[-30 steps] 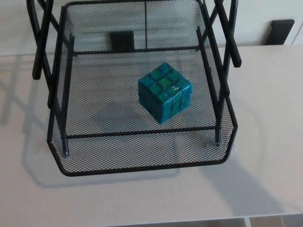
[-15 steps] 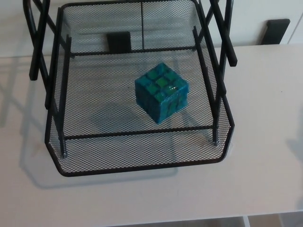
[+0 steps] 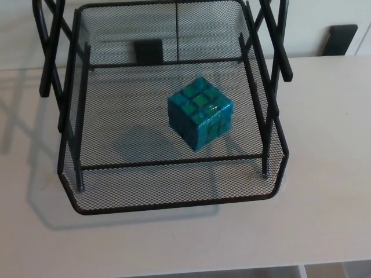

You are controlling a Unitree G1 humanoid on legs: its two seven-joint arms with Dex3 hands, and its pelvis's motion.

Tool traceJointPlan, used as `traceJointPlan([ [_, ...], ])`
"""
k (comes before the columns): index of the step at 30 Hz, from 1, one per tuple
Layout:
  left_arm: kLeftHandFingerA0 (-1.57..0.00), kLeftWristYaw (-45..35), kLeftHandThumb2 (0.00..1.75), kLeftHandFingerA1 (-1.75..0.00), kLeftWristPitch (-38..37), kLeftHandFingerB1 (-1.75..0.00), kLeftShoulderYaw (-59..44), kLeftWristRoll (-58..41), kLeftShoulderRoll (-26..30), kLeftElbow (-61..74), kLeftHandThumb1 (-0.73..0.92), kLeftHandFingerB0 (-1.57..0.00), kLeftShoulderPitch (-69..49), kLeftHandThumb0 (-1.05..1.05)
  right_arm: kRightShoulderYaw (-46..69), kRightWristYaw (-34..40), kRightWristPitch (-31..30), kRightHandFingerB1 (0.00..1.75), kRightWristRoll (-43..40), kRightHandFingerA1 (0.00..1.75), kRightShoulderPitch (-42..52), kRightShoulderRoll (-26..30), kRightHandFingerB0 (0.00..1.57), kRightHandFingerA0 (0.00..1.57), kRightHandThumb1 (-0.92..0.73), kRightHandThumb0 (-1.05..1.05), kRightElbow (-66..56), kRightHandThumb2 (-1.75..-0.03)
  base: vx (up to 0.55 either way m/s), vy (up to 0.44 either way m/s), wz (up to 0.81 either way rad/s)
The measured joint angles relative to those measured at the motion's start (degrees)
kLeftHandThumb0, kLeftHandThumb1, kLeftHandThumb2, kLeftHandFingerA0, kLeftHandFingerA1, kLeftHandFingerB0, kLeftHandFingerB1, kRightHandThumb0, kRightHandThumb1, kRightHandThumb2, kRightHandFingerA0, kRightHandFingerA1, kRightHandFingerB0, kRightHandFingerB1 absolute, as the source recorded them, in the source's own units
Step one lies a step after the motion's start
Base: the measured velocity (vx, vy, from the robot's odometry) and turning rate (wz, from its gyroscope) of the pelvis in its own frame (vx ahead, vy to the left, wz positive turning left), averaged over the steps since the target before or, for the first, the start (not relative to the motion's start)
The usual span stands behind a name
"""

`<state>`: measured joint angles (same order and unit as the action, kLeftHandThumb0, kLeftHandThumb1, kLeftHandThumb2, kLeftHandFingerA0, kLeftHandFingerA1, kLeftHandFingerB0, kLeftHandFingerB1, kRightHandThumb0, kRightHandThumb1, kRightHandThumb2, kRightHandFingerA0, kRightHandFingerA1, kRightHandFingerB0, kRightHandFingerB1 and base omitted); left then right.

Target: The robot walks towards a desk on which a file tray is kept in the middle and a cube is kept to its right. The robot lifts the cube using its right hand and places it on the file tray.

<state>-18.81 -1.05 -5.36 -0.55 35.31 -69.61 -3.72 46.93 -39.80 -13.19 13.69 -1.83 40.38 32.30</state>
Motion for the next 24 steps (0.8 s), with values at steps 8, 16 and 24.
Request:
traceJointPlan([
  [8,-0.45,0.00,0.73,-0.97,0.00,-0.83,0.00,0.01,0.00,-0.06,0.74,-0.40,-0.18,-0.87,7.40,5.87,0.05,0.62,-2.69,0.89,2.49,-6.01,0.50,0.77,-0.59,-0.45,9.53,-0.98,0.00,0.000,0.00],
  [16,-0.45,0.01,0.73,-0.97,0.00,-0.83,0.04,0.02,-0.52,-0.06,0.74,-0.40,-0.23,-0.87,12.83,11.96,0.05,0.62,-4.78,0.89,3.44,-10.11,0.50,0.77,-0.59,-0.45,16.75,-0.98,0.00,0.000,0.00],
  [24,-0.45,0.01,0.73,-0.97,0.00,-0.83,0.05,0.02,-0.73,-0.07,0.74,-0.40,-0.22,-0.87,17.57,18.60,0.10,0.62,-7.29,0.89,3.41,-12.66,0.50,0.77,-0.59,-0.45,22.05,-0.98,0.00,0.000,0.00],
])
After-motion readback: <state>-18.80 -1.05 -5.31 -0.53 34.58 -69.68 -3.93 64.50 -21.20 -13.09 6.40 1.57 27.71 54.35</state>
